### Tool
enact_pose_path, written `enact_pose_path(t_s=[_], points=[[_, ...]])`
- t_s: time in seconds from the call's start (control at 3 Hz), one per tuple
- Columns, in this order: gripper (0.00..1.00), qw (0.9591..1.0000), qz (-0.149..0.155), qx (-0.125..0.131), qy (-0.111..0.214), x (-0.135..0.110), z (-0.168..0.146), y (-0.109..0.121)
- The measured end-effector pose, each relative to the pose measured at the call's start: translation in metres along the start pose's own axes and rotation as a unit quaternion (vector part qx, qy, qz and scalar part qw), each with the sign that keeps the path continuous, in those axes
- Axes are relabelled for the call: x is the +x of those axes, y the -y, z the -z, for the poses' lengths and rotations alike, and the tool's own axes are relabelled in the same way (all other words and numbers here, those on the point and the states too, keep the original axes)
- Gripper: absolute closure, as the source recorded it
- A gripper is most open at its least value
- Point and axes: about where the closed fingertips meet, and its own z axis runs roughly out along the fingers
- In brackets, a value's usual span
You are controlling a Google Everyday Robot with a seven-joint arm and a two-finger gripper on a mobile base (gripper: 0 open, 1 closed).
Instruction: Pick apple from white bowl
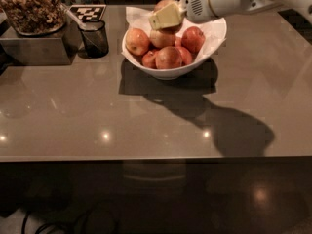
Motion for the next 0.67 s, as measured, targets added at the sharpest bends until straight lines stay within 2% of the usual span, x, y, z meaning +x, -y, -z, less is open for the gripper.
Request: enact_pose_path(t_s=[0.33,0.67], points=[[1.0,0.9986,0.01,-0.049,0.019,-0.023,0.021,-0.011],[1.0,0.9958,0.019,-0.086,0.022,-0.031,0.034,-0.019]])
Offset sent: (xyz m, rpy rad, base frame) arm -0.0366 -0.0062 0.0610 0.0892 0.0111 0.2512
